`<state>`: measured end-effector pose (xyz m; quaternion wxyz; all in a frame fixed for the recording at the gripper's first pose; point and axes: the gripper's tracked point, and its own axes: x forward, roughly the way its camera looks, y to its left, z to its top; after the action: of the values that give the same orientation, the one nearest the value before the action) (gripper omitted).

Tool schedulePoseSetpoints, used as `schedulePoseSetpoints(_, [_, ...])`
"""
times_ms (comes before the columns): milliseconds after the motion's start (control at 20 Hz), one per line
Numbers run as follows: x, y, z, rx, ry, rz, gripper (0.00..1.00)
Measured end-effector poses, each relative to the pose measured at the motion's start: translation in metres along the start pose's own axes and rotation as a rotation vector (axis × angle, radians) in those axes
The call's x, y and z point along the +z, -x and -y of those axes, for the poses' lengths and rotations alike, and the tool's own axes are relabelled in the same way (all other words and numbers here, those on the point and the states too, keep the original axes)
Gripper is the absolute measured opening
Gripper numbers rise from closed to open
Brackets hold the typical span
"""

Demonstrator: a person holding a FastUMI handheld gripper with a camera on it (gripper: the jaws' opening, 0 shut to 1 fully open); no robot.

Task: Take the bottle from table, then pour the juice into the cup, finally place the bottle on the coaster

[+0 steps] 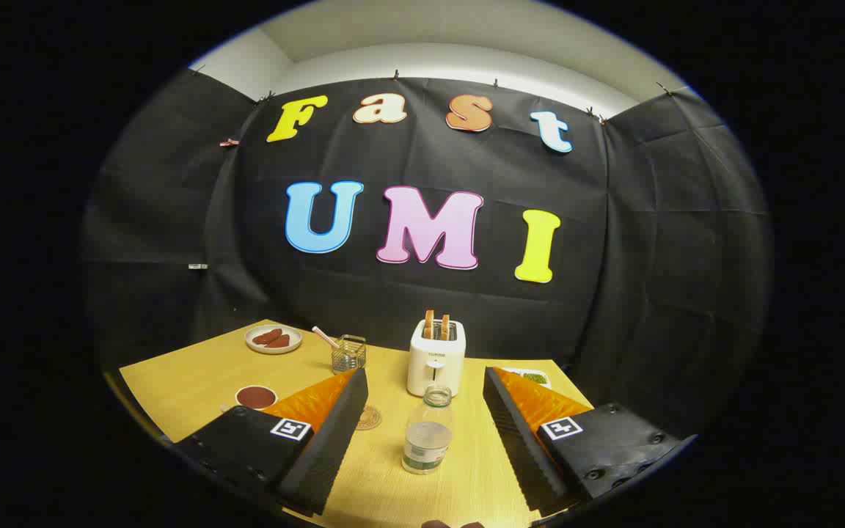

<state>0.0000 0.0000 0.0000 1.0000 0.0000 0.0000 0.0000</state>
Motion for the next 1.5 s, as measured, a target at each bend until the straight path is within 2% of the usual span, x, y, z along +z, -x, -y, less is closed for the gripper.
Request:
schedulePoseSetpoints(400, [-0.009, 0.006, -0.002, 0.018, -0.017, -0.035, 0.97])
schedulePoseSetpoints(650, [-0.014, 0.008, 0.001, 0.025, 0.037, -0.039, 0.97])
schedulePoseSetpoints(850, [-0.017, 0.006, 0.006, 0.013, -0.006, -0.052, 0.97])
schedulePoseSetpoints(1350, [-0.029, -0.002, 0.012, 0.001, -0.02, -0.058, 0.97])
schedulePoseSetpoints(1500, [-0.04, -0.011, 0.005, 0.033, -0.039, -0.081, 0.97])
